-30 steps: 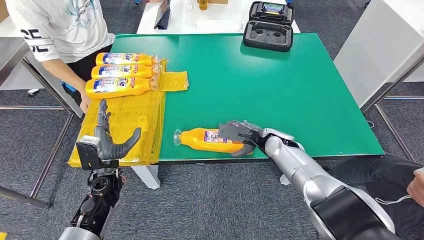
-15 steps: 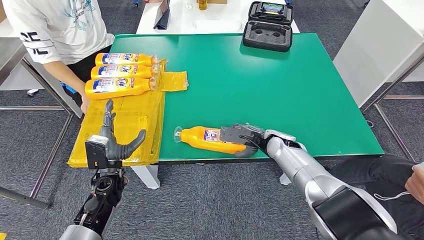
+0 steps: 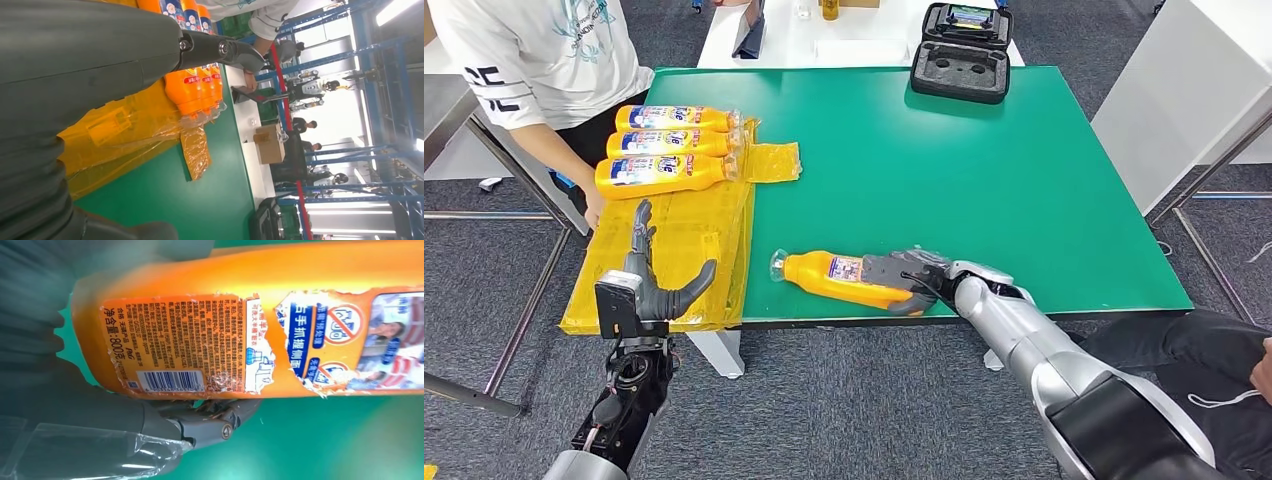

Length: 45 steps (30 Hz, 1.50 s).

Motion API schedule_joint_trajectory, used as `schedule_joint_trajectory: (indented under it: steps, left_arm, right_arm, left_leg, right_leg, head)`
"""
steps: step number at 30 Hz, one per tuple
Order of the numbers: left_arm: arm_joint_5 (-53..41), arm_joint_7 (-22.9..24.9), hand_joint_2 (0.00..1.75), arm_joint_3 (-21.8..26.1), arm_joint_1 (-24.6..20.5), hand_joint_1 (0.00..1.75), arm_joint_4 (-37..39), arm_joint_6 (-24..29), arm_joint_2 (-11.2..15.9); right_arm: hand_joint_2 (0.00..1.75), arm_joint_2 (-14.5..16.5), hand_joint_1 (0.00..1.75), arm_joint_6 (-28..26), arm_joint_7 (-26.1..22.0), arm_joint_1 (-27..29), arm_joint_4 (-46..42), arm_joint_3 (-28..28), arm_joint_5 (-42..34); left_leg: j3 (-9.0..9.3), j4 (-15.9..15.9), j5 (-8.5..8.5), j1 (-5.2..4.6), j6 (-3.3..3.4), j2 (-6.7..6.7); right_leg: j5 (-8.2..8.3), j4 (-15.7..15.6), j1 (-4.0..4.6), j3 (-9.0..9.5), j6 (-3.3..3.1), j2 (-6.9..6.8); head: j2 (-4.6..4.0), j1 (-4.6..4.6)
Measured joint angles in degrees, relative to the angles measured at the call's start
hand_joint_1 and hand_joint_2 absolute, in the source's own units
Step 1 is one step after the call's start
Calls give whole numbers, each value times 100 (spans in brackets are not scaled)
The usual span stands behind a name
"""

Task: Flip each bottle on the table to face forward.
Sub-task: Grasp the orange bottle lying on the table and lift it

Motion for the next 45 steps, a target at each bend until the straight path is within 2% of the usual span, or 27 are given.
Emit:
schedule_joint_trajectory:
  steps: [4, 7, 12, 18, 23, 26, 30, 36, 45]
  left_arm:
    - [48, 34, 175, 10, 176, 0, -161, -142, 3]
    - [119, 60, 175, 20, 281, 0, -289, -260, 8]
    - [710, 192, 175, 56, 483, 0, -556, -1048, 39]
    - [1200, 321, 175, 93, 724, 0, -851, -1586, 70]
    - [1905, 539, 175, 86, 900, 0, -1075, -2581, 121]
    - [2303, 722, 175, 28, 911, 0, -1127, -3184, 145]
    - [2544, 909, 175, -132, 868, 0, -1223, -3622, 146]
    - [2579, 1101, 175, -465, 758, 0, -1400, -3886, 120]
    - [2627, 1163, 175, -841, 624, 0, -1435, -4191, 66]
  right_arm:
    - [175, 19, 175, -721, -573, 136, -138, -192, -250]
    - [175, 35, 175, -936, -810, 212, -283, -338, -366]
    - [175, 62, 175, -1486, -1713, 646, -1000, -814, -797]
    - [175, 128, 175, -1671, -2035, 1124, -1799, -1216, -935]
    - [175, 274, 175, -1807, -2417, 1539, -2447, -1442, -1044]
    - [175, 356, 175, -1708, -2656, 1813, -2818, -1463, -1097]
    - [175, 479, 175, -1489, -2708, 2062, -3130, -1339, -1155]
    - [175, 725, 174, -1356, -2711, 2338, -3162, -1003, -1227]
    - [175, 773, 175, -1333, -2711, 2769, -3244, -894, -1348]
  left_leg:
    - [-2, 0, 0, 0, 0, 0]
    - [-2, 0, 0, 1, 0, -3]
    - [-4, 0, -1, 1, -1, -2]
    - [-5, -1, -3, 1, -1, -4]
    - [-4, -1, -4, 1, -2, -5]
    - [-5, -2, -4, 2, -2, -5]
    - [-4, -2, -5, 2, -2, -3]
    - [-4, -2, -4, 2, -3, -4]
    - [-4, -2, -6, 1, -2, -3]
  right_leg:
    - [0, 0, 0, -1, 0, 0]
    - [-1, 0, 1, -1, 0, -3]
    - [-2, 0, 1, -1, -1, -2]
    - [-3, 0, 1, -2, -1, -3]
    - [-4, -1, 1, -4, -2, -5]
    - [-4, -1, 2, -4, -2, -5]
    - [-4, -1, 2, -5, -2, -3]
    - [-5, -1, 2, -6, -3, -4]
    - [-5, -2, 0, -6, -2, -3]
  head:
    - [0, -1]
    - [0, 1]
    - [0, 0]
    - [0, 0]
    - [0, 0]
    - [0, -1]
    - [0, 1]
    - [0, 0]
    - [0, 0]
